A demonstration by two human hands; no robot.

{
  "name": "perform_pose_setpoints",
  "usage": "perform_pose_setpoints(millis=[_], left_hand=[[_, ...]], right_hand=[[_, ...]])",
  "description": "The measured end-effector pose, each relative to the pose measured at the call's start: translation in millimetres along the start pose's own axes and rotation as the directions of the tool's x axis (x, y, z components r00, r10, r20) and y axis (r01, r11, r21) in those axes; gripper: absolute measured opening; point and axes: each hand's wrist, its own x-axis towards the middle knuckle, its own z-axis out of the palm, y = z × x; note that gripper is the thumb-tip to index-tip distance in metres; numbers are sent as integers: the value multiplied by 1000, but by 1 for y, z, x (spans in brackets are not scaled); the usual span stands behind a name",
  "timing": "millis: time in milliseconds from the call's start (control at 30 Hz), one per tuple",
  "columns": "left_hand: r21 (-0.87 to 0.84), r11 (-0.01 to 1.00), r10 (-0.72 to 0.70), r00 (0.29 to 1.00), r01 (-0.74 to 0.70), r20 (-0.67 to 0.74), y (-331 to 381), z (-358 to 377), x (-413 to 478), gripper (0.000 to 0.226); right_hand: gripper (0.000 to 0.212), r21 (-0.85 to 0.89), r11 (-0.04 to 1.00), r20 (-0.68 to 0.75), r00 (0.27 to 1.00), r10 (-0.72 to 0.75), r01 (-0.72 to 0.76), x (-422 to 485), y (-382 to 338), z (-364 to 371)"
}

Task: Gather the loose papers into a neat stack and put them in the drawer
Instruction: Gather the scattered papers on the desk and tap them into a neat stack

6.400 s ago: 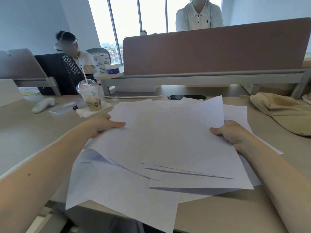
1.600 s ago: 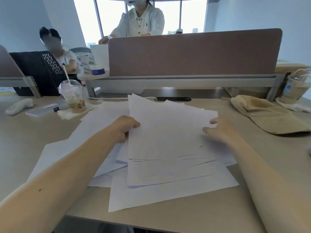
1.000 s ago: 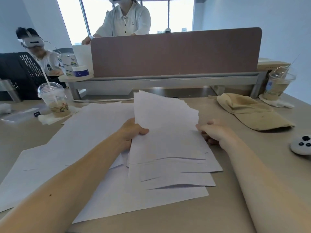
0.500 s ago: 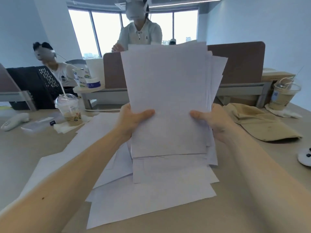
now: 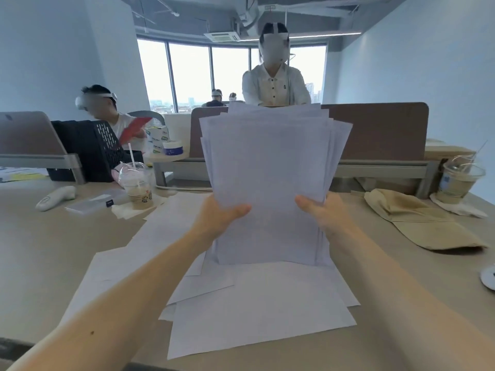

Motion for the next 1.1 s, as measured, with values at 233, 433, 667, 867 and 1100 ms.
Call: perform_pose_setpoints(millis=[233,433,667,867,1100], left_hand=[[48,999,31,990,-24,-141,31,-51,2,14],[45,984,-139,901,173,-411,11,-163,-18,10],[55,931,-243,722,361,-648,-31,-276,-68,25],[35,872,-317,619,488,-718,-53,-326,-86,40],[114,797,-350,608,593,-713,-69,-350,-93,29]], right_hand=[[18,63,997,91,995,44,-50,15,-35,45],[50,-132,983,450,876,171,-124,2,-5,131],[51,-543,678,773,610,174,495,-24,45,239],[82,-602,414,797,541,268,683,-44,61,283],[82,-644,366,763,535,362,671,-29,73,260]])
